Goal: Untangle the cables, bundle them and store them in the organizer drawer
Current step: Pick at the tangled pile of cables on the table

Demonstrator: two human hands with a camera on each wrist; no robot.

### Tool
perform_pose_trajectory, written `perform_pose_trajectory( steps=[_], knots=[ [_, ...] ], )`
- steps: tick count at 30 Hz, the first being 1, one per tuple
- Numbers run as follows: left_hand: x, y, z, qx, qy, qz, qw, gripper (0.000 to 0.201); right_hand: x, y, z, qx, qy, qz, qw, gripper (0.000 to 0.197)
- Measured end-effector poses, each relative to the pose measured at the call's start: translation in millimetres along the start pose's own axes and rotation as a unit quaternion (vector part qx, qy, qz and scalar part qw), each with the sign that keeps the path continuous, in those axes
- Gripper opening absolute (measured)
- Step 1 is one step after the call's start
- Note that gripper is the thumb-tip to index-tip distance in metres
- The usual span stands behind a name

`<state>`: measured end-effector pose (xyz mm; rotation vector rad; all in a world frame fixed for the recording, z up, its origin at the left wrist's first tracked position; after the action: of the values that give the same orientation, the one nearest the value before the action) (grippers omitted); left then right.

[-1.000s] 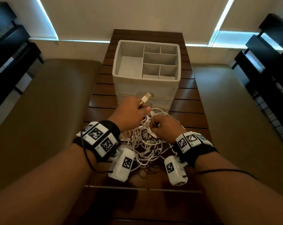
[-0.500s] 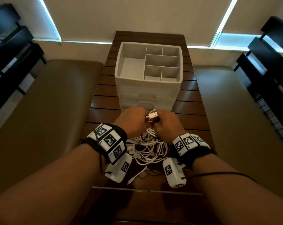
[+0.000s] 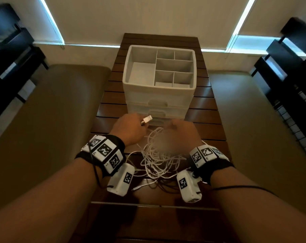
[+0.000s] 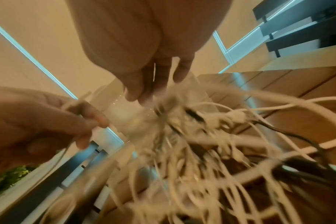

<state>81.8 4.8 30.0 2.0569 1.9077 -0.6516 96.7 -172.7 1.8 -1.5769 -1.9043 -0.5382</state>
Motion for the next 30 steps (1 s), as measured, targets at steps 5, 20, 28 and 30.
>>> perform_pose_trajectory(
  steps=[5, 20, 28, 30],
  knots=[
    [-22, 2, -8, -0.023, -0.136, 0.054, 0.989, 0.012, 12, 2, 11, 0.16, -0.101, -0.021, 0.982, 0.012],
    [-50, -3, 5, 0.013, 0.191, 0.129, 0.973, 0.025, 4, 2, 13, 0.01, -0.101, -0.048, 0.994, 0.007],
    [-31, 6, -13, -0.044, -0.219, 0.041, 0.974, 0.025, -10, -2, 15, 0.133, -0.163, 0.012, 0.978, 0.01],
    [-20, 14, -25, -0.042, -0.103, 0.022, 0.994, 0.02, -11, 2, 12, 0.088, -0.183, 0.021, 0.979, 0.008]
  ],
)
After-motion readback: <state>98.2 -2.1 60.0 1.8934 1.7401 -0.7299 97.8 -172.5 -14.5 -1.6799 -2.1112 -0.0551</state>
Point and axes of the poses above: each hand's wrist, its own y-axis towards the middle knuckle, its own z-axis out of the palm, x = y × z, the point moved 3 cm from there along y, towards the middle knuckle, and after that the axes turned 5 degrees about z, right-handed, at the moved point
